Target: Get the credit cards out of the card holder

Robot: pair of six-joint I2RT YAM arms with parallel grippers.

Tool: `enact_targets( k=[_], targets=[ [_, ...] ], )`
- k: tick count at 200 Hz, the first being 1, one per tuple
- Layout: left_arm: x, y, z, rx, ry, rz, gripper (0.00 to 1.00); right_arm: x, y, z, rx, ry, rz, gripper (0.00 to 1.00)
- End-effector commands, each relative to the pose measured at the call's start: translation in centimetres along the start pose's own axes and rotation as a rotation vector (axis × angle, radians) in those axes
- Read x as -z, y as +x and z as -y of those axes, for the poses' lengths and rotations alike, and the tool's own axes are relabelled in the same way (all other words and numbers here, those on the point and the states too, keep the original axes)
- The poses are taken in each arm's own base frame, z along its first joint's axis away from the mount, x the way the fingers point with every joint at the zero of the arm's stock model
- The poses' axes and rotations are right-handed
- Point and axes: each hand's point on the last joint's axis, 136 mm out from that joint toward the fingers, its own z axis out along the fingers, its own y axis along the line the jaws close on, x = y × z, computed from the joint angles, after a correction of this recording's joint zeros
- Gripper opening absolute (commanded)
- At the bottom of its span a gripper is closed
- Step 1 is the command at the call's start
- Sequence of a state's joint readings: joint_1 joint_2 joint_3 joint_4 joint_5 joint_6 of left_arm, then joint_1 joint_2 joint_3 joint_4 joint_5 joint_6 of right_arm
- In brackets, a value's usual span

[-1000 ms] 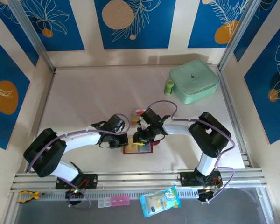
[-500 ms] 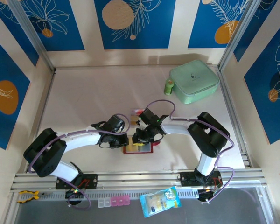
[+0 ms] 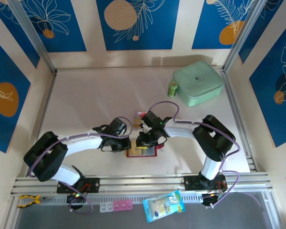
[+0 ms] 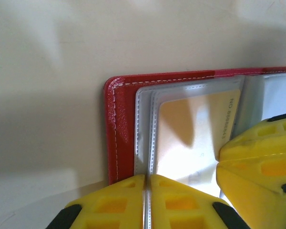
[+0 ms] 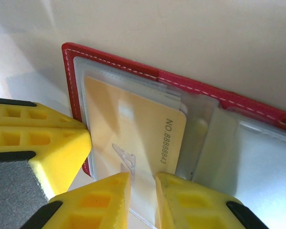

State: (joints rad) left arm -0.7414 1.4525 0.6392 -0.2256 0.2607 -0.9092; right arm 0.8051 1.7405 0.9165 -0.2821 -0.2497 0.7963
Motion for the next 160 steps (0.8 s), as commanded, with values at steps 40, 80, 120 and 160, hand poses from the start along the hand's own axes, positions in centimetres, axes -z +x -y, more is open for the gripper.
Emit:
enact_targets(
  k=[40,80,120,160],
  targets=[
    [0.3,1.2,-2.2,0.036,-0.055,-0.023,0.12,0.8,0.5,1.3,-0.005,0.08,0.003,0.24],
    [0.0,1.4,-2.3,0.036,-0.055,-0.031,0.12,1.1,0.4,1.3,0.003,0.081,0.01,0.24],
    [-0.1,1.4,-2.4,0.036,-0.054,-0.033,0.12,1.6,0.3,1.3,0.014,0.09,0.019,0.24],
    [0.3,1.0,-1.8,0.031,-0.046,-0.017,0.12,2.3,0.1,1.0,0.02,0.088,0.033,0.24]
  ],
)
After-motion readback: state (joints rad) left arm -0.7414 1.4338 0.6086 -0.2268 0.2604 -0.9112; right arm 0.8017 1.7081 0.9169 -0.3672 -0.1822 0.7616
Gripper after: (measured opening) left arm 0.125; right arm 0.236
